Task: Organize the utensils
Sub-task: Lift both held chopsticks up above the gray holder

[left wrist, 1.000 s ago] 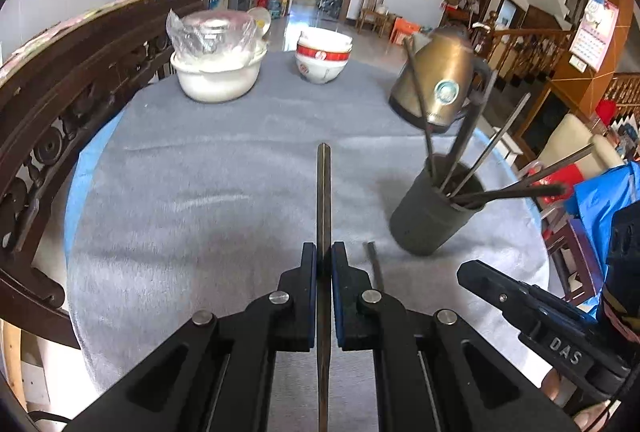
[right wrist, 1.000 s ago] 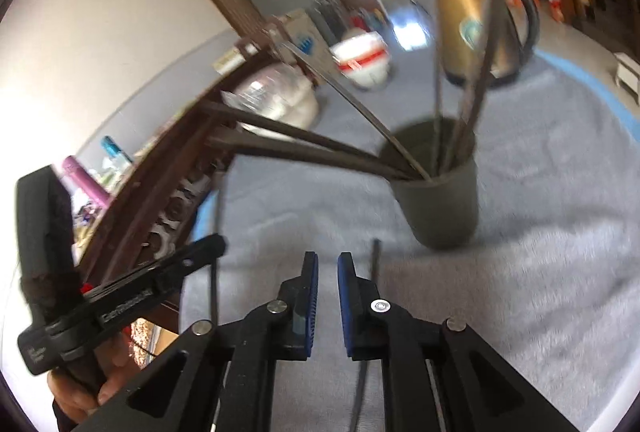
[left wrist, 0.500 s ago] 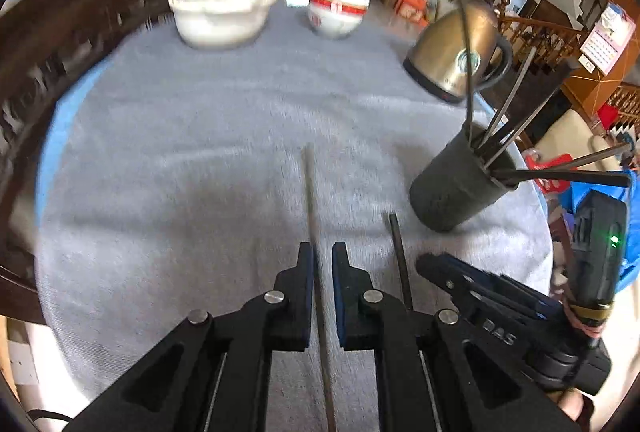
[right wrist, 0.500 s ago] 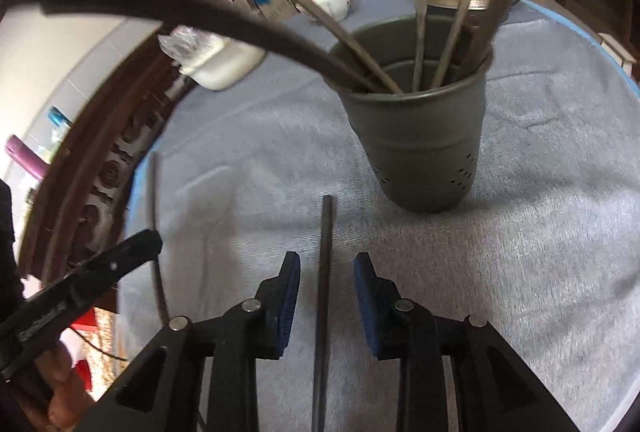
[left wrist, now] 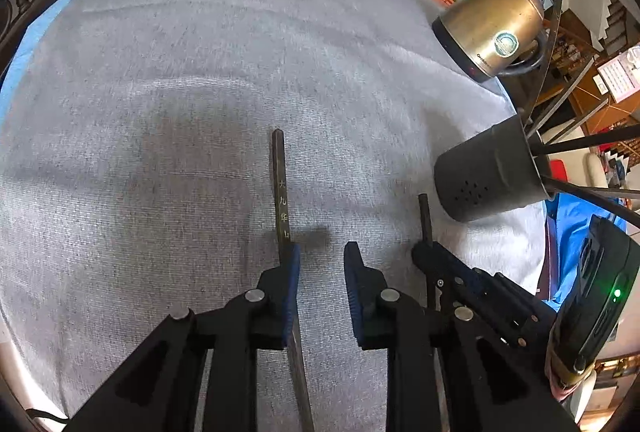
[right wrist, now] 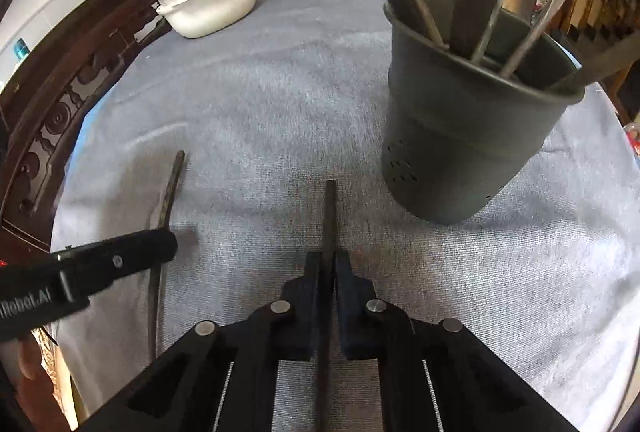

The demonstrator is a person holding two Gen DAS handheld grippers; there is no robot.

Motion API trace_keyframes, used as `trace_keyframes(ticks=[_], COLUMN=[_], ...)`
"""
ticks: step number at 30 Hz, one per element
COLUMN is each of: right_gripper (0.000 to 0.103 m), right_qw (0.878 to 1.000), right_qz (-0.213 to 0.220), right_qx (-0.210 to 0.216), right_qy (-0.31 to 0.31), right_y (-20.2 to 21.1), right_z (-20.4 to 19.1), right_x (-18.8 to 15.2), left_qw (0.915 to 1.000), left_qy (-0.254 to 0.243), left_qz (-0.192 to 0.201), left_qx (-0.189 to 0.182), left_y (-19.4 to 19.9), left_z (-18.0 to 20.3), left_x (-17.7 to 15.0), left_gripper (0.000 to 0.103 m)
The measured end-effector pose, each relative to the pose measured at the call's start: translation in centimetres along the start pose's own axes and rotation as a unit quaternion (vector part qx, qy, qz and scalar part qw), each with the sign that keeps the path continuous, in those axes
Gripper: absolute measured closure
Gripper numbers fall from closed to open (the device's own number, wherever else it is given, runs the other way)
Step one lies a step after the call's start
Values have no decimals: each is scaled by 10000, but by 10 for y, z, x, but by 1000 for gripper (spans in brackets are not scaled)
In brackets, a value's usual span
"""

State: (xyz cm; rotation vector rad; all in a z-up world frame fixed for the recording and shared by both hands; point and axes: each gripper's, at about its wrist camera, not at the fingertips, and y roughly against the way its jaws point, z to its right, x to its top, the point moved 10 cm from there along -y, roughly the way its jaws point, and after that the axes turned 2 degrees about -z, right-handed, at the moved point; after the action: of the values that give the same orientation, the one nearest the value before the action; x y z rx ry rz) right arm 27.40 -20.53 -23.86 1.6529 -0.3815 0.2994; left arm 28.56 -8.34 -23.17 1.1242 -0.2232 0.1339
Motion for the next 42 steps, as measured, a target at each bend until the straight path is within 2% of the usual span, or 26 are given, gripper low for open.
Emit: trace_keyframes(ticks=[1, 2, 6, 11, 15, 17, 20, 22, 27, 28, 30, 32, 35, 37, 39, 42], right_gripper=[95, 95, 95, 96, 96, 96, 96, 96, 96, 96, 96, 96, 96, 96, 96, 96], right_qw=[10000, 9999, 9984, 9937, 9890, 9878, 9872, 9868, 9857, 9854, 9846, 9826, 9770, 9718, 9634, 9455], right_qz=[25, 58, 412, 936, 1178, 1236, 1273, 1285, 1347, 1363, 1421, 1525, 1805, 2054, 2382, 3021], right_qx=[75, 135, 373, 610, 892, 940, 955, 985, 1001, 1009, 1015, 1059, 1138, 1159, 1226, 1217], right_qy=[-22, -55, -51, 76, -31, -64, -79, -99, -118, -113, -94, -79, -33, -6, 10, -34], right_y=[1, 4, 27, 68, 94, 101, 106, 109, 118, 120, 126, 135, 155, 172, 193, 231], right_z=[-1, -1, -1, -6, -6, -6, -7, -7, -1, 0, 2, 2, 2, 2, 2, 5], right_x=[-1, -3, -4, 2, 6, 7, 7, 5, 0, 0, 0, 1, 4, 6, 9, 17], left_qw=[10000, 10000, 9999, 9987, 9990, 9991, 9987, 9973, 9960, 9955, 9945, 9945, 9945, 9955, 9949, 9895], left_qy=[-23, -11, 16, -210, -26, 83, 167, 166, 51, 15, -92, -60, -121, -145, -256, -517], left_qz=[-36, -61, -25, 453, 449, 354, 258, 189, -155, -106, -138, -102, 199, 420, 742, 1256], left_qx=[18, 49, 119, 123, 32, 238, 398, 683, 880, 942, 1037, 1037, 1019, 835, 637, 492], left_y=[-3, -5, -7, 25, 37, 33, 23, 10, -20, -20, -21, -18, 0, 21, 52, 103], left_z=[0, -1, -7, -2, -15, -22, -25, -29, -25, -25, -28, -31, -27, -19, -6, 13], left_x=[-2, -2, -5, -6, 5, 13, 32, 48, 63, 64, 64, 62, 59, 55, 51, 40], left_gripper=[88, 97, 101, 102, 102, 96, 74, 73, 73, 74, 95, 96, 96, 96, 97, 98])
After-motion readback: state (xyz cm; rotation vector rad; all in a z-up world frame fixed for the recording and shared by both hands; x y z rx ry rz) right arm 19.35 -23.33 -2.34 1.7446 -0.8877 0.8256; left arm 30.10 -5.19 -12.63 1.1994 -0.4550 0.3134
